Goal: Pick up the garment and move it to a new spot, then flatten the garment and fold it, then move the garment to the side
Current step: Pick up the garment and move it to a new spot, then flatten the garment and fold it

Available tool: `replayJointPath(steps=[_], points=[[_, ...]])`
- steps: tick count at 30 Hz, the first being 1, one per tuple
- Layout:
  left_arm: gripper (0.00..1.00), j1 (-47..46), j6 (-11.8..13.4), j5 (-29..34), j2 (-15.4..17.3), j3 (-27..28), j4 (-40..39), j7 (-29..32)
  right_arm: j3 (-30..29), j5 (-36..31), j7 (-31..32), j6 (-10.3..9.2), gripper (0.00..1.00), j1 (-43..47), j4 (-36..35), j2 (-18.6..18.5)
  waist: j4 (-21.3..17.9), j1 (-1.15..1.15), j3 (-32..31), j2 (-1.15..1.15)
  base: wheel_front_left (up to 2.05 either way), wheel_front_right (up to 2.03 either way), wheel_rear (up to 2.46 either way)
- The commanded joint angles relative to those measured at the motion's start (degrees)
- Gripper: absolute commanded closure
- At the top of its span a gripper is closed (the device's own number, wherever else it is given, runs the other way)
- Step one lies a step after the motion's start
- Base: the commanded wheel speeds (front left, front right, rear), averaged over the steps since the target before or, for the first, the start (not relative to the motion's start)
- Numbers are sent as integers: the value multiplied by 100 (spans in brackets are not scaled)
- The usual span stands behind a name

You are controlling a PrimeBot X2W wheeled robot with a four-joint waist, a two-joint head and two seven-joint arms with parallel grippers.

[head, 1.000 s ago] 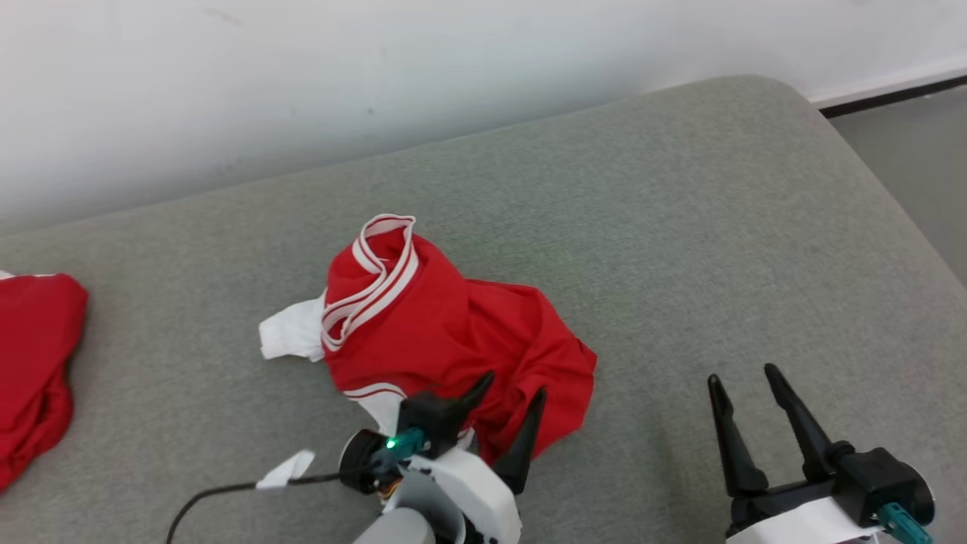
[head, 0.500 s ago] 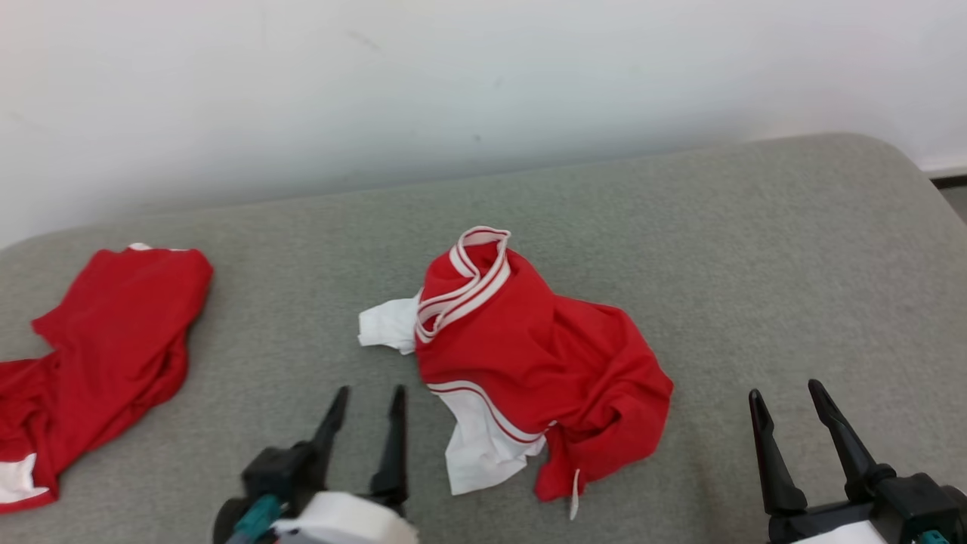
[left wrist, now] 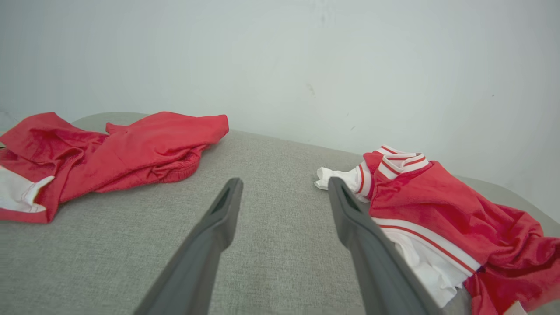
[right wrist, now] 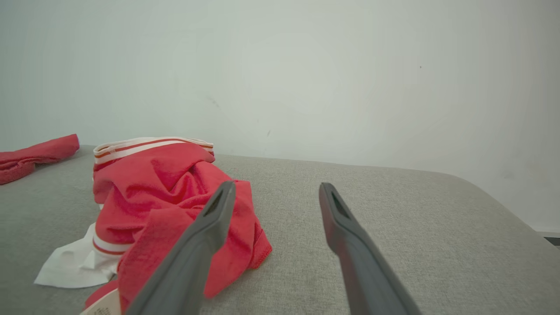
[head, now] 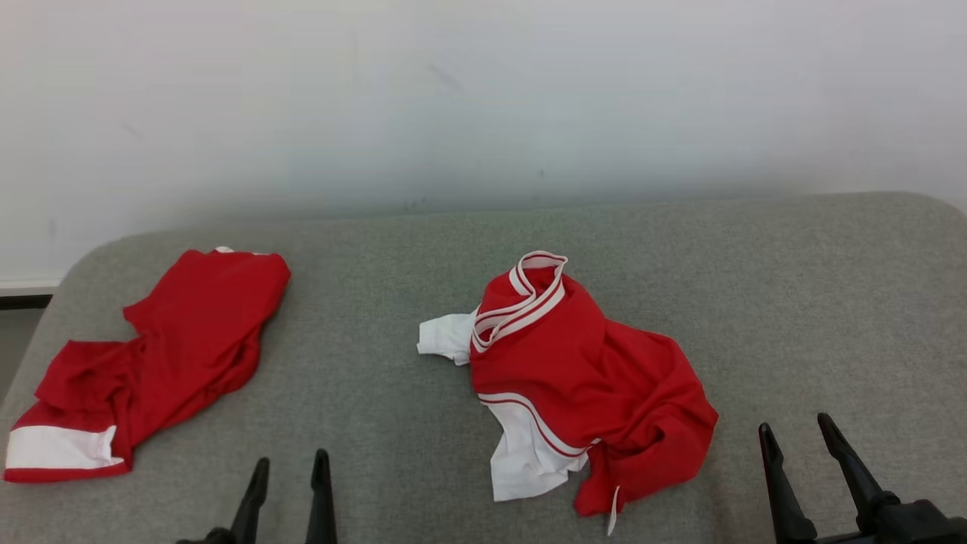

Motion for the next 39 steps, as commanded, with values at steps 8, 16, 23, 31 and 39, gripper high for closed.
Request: replayJointPath(steps=[8, 16, 23, 31, 39], points=[[0, 296, -454, 278, -207, 375, -108, -2, 60, -19, 4, -12, 0, 119, 160, -42, 127, 0, -138, 0, 0, 0, 0], [0, 292, -594, 293, -231, 328, -123, -3, 48, 68, 4, -12, 0, 74, 238, 17, 91, 0, -118, 0, 0, 0, 0], [0, 239, -641, 248, -232, 214, -64, -3, 34, 88, 4, -12, 0, 11, 268, 44, 46, 0, -102, 0, 0, 0, 0], [0, 192, -691, 274, -231, 142, 30, -3, 46, 115, 4, -12, 0, 10, 266, 57, -2, 0, -106, 0, 0, 0, 0], [0, 159, -726, 255, -231, 155, 78, -3, 70, 110, 4, -12, 0, -21, 264, 55, -38, 0, -76, 0, 0, 0, 0]])
